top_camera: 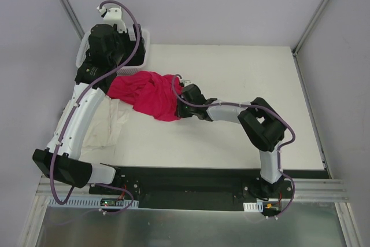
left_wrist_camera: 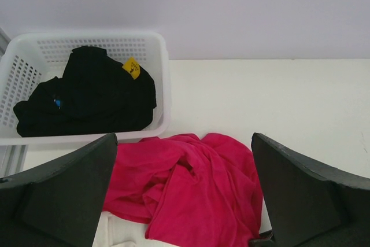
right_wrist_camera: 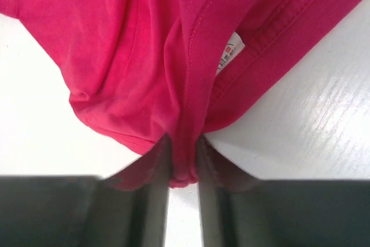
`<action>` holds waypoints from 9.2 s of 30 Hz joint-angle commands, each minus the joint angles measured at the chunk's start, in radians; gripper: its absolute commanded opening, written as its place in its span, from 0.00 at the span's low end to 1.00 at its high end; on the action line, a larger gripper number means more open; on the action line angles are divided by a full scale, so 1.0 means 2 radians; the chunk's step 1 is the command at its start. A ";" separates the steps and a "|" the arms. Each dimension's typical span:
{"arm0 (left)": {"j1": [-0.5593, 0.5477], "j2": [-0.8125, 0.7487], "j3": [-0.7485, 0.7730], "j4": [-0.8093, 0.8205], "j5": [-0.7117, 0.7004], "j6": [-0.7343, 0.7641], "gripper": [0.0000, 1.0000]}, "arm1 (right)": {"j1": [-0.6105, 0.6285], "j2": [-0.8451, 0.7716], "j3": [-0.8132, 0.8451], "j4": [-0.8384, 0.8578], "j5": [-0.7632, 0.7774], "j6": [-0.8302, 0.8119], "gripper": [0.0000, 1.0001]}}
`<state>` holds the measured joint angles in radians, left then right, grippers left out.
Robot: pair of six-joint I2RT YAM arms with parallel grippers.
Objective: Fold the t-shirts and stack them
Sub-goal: Move the tshirt to the center of the board, then flatten out the tshirt
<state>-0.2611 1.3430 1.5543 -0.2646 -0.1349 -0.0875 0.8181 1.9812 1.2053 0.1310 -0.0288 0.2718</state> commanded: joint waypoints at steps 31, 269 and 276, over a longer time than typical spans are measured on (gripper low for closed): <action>-0.002 0.031 -0.010 0.026 0.037 -0.001 0.99 | -0.381 -0.406 -0.163 -0.124 0.301 0.000 0.01; -0.231 0.334 0.442 0.081 -0.217 0.390 0.00 | -0.029 -0.036 0.136 -0.144 -0.008 -0.042 0.90; -0.231 0.329 0.435 0.089 -0.216 0.391 0.00 | 0.010 0.010 0.192 -0.165 -0.012 -0.051 0.89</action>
<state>-0.7254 2.0811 2.4203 -0.1596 -0.5499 0.6773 0.7979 1.9778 1.4982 -0.1768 -0.0422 0.1787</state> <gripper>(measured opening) 0.007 0.897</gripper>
